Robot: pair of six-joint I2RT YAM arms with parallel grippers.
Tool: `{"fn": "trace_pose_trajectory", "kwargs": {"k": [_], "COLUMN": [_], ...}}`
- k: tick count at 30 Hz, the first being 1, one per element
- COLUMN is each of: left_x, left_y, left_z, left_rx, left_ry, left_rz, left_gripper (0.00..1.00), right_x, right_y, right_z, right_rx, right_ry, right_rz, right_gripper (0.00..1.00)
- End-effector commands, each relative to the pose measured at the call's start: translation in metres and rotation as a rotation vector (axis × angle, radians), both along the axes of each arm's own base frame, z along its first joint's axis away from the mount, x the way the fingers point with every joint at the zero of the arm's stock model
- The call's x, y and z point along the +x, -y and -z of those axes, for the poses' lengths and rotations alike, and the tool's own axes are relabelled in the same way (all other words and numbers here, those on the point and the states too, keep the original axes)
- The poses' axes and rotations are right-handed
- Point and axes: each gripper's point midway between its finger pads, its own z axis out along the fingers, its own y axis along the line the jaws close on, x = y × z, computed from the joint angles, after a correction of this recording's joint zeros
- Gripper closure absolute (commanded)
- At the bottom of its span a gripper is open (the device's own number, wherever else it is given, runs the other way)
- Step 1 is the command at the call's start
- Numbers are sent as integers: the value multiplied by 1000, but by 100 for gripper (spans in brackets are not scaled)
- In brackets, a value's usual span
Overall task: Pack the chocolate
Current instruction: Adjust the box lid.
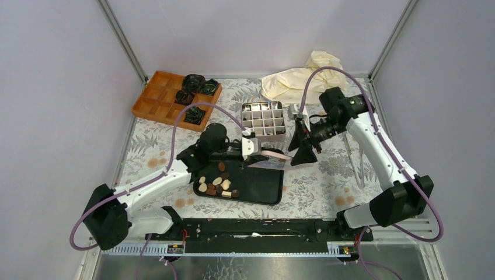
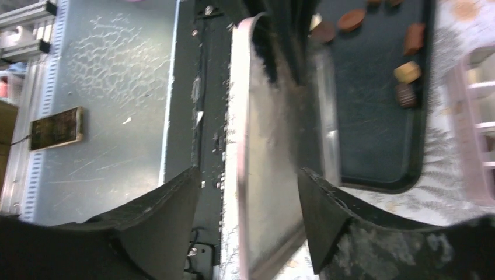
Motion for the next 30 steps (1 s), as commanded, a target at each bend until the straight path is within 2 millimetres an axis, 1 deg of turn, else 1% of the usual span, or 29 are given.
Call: {"fn": "trace_pose_trajectory", "kwargs": {"k": [1,4,5,6,7,9,10,12,13,14,17,21,24,27,30], "left_x": [2,12,12,13,15,20,22,27,29,31,37,41,41,39,37], "left_y": [-7,-24,-29,-34,-39,-47,-50,-56,-59,-60,-61,-56,-51,-47,-45], "left_z": [-45,-50,-52,-51,-51,-52,-52,-53,-53,-54,-60,-68,-73,-79,-82], "left_rx": [-194,-299,-342,-375,-409,-483,-521,-590,-618,-638,-668,-673,-675,-672,-670], "left_ry": [-157,-499,-655,-764,-849,-1010,-1068,-1153,-1188,-1209,-1228,-1230,-1245,-1259,-1262], "left_rz": [-104,-225,-248,-271,-292,-335,-349,-378,-391,-401,-411,-378,-334,-282,-249], "left_gripper": [100,100,100,100,100,100,100,100,100,100,100,100,100,100,100], "right_x": [25,48,55,59,62,65,65,62,63,62,63,62,55,46,43], "right_y": [5,22,29,33,36,41,42,41,41,41,40,38,33,28,26], "right_z": [-52,-81,-85,-87,-87,-84,-82,-71,-65,-57,-36,-18,-15,-19,-21], "right_rx": [111,173,184,190,195,210,223,230,231,230,235,244,285,351,376], "right_ry": [81,155,169,176,176,155,144,109,102,47,-20,-105,-205,-292,-364], "right_rz": [90,177,207,226,242,278,290,311,322,355,416,485,492,456,457], "right_gripper": [24,11,8,4,1,0,0,0,0,0,0,0,0,0,2]}}
